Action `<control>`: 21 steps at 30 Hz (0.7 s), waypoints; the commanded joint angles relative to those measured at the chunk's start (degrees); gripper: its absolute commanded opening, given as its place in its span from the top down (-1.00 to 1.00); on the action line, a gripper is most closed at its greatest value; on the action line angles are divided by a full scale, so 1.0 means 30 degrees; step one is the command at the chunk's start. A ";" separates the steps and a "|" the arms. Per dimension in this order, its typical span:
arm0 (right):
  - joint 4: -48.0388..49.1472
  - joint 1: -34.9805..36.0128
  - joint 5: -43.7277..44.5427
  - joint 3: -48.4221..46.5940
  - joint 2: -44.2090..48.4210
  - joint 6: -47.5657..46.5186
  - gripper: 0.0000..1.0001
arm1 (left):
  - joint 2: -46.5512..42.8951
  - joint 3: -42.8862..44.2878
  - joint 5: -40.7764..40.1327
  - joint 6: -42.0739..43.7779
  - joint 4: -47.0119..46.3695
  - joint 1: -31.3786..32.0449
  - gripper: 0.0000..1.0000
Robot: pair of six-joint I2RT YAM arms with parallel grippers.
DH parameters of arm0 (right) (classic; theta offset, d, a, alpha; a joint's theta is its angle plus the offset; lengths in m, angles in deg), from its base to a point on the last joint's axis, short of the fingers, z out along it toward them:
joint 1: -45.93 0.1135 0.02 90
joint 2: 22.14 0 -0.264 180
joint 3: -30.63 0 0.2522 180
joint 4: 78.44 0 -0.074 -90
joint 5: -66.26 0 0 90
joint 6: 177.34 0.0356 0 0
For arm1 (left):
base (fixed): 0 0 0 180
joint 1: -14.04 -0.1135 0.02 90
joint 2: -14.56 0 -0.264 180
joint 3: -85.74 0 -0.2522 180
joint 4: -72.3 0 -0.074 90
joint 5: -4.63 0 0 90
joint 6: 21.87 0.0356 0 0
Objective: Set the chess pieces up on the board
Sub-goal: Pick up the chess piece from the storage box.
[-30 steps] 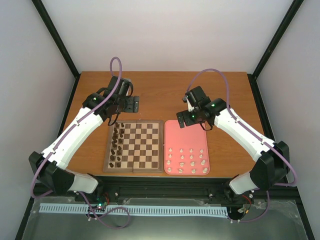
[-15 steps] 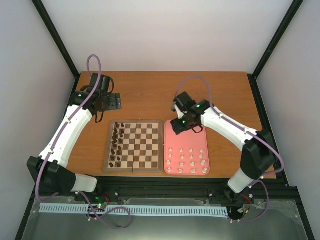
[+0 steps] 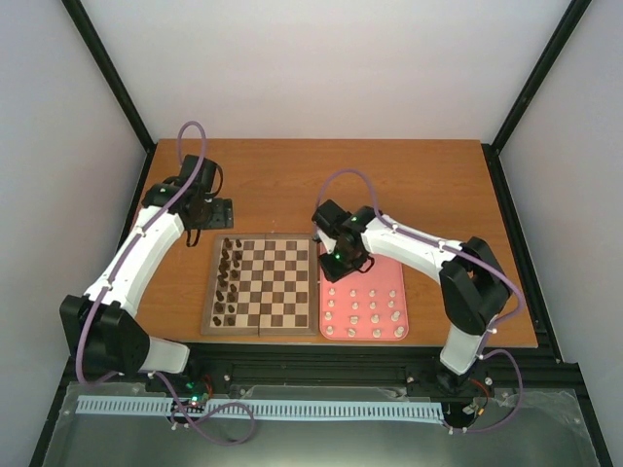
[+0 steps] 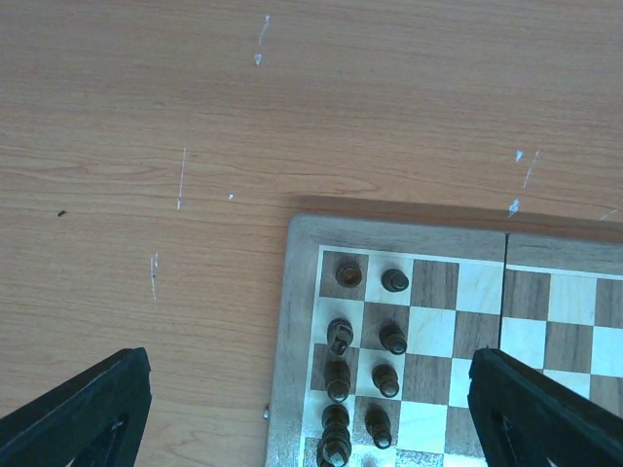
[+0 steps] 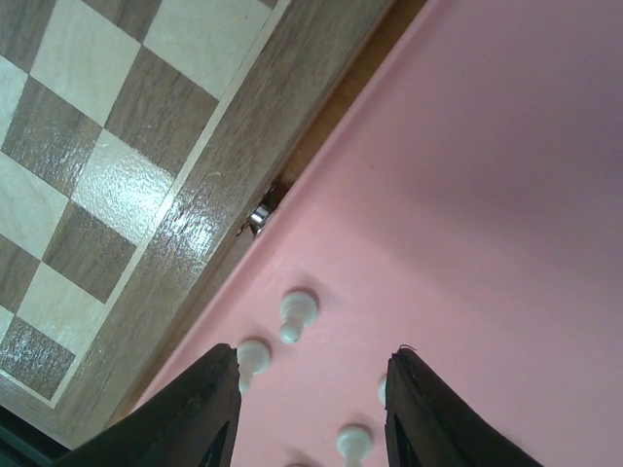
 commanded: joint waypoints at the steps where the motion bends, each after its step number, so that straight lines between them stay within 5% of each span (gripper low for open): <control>1: -0.0163 0.0453 -0.0623 0.0290 -0.0649 0.0097 0.24 | 0.0474 0.0161 -0.0012 0.0504 -0.0224 -0.0127 -1.00; 21: -0.0293 0.1137 0.0195 0.0226 -0.2617 0.1298 0.43 | -0.0023 -0.0106 0.0581 0.0551 -0.0271 -0.0157 -0.99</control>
